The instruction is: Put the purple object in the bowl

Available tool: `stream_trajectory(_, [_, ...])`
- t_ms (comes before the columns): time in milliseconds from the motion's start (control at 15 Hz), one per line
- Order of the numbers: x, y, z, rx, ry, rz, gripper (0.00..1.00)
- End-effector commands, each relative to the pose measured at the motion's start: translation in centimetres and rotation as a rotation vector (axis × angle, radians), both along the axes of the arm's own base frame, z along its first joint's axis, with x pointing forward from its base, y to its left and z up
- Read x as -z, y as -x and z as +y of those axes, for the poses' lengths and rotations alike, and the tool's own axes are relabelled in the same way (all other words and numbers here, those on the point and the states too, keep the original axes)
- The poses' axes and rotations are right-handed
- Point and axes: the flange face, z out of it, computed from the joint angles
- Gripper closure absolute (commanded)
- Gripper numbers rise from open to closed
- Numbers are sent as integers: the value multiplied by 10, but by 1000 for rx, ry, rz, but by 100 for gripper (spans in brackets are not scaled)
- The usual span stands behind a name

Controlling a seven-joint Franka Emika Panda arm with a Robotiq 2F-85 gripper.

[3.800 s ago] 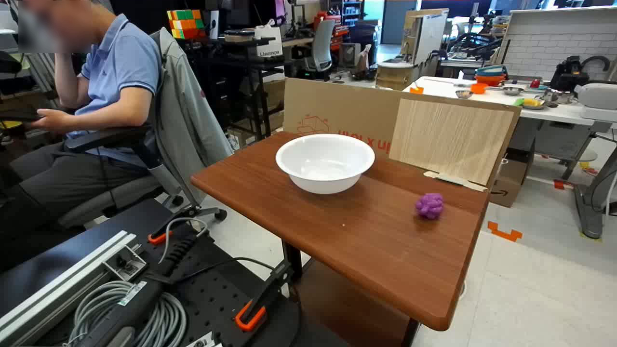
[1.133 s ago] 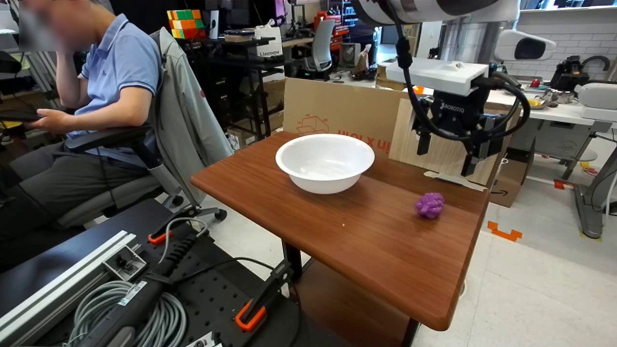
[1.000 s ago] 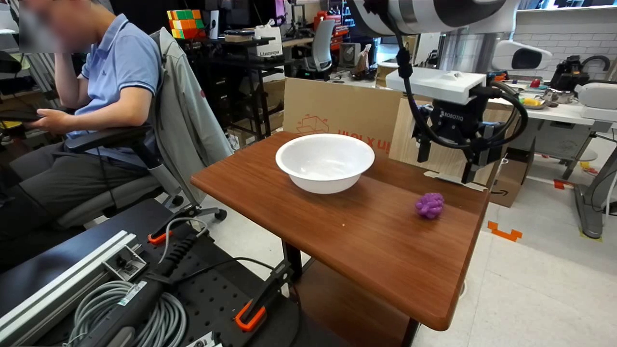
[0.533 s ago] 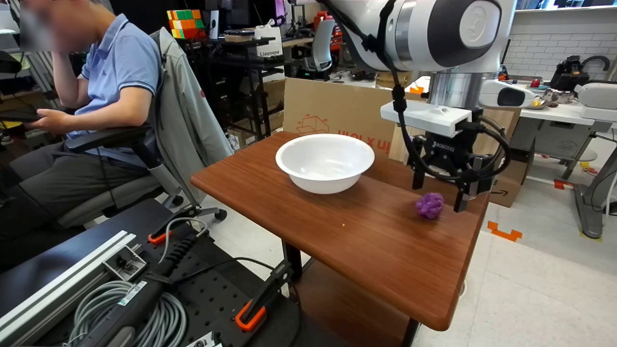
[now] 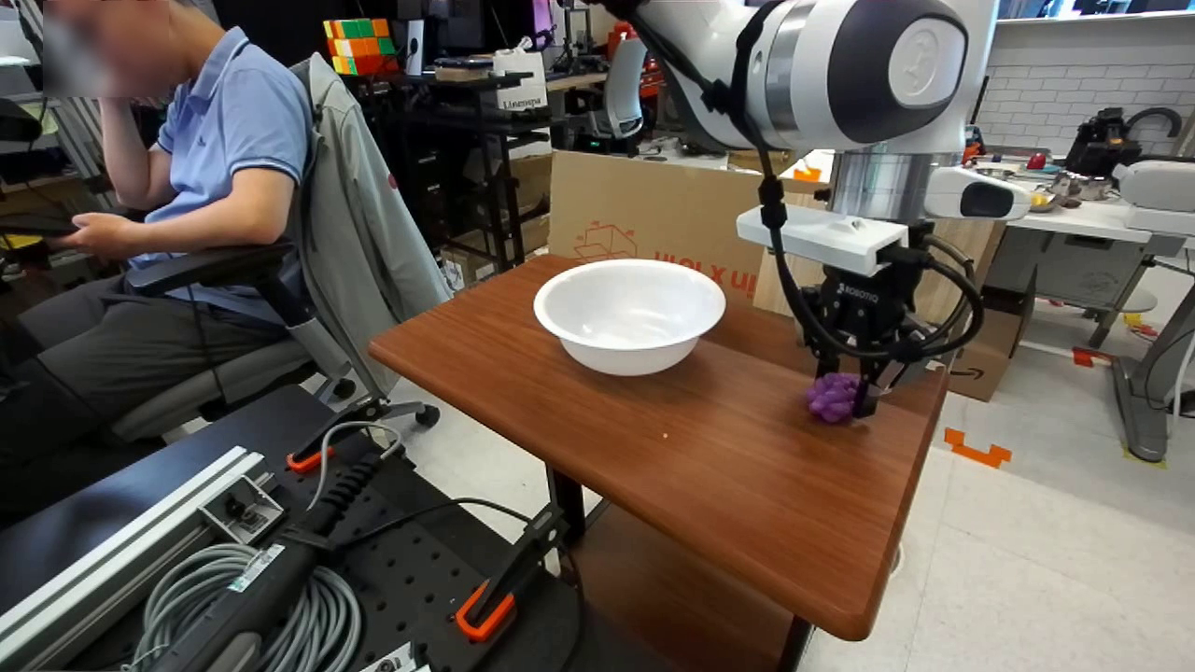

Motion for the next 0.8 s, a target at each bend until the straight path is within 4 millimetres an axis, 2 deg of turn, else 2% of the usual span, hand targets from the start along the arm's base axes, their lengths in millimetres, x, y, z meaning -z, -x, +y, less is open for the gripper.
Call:
stream_trajectory(0, [-46, -1, 13, 4, -39, -97, 82])
stream_trajectory(67, [-61, 0, 20, -13, -44, -133, 89])
stream_trajectory(333, [-137, 5, 68, -133, -60, -322, 90])
stream_trajectory(467, [-169, 12, 103, -203, -81, -388, 90])
stream_trajectory(600, [-183, 18, 135, -266, -101, -411, 90])
stream_trajectory(733, [-179, 28, 167, -324, -115, -391, 90])
